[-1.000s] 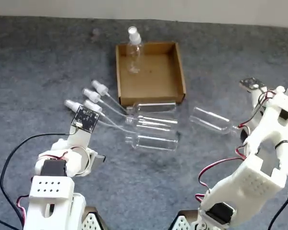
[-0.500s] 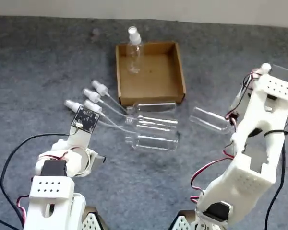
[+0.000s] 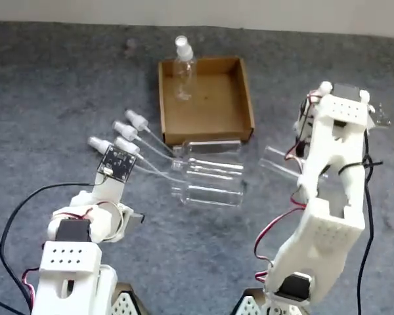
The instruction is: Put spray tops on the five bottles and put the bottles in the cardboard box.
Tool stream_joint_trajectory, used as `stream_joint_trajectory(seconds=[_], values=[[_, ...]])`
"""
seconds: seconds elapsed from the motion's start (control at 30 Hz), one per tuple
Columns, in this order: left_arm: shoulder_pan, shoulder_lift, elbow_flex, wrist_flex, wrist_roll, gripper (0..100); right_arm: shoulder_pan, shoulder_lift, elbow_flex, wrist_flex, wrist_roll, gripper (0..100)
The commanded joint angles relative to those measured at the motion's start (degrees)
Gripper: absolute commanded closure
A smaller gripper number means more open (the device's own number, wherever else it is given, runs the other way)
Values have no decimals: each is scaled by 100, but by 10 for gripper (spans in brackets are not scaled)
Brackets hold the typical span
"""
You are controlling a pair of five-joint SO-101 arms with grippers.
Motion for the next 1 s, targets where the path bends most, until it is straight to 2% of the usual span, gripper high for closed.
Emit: stream_joint_trajectory(seconds=[0.0,0.47,0.53,0.73,0.97], values=[[13,13,-31,-114,-18,748,13,92,-321,-268,-158,824],[13,13,-22,-114,-18,748,84,822,-303,-312,-97,828],[13,13,-22,-114,-18,748,110,936,-321,-321,123,828],[13,13,-22,-114,-18,748,286,1103,-330,-347,2110,828],[13,13,-22,-114,-18,748,347,1033,-945,-338,5899,828]])
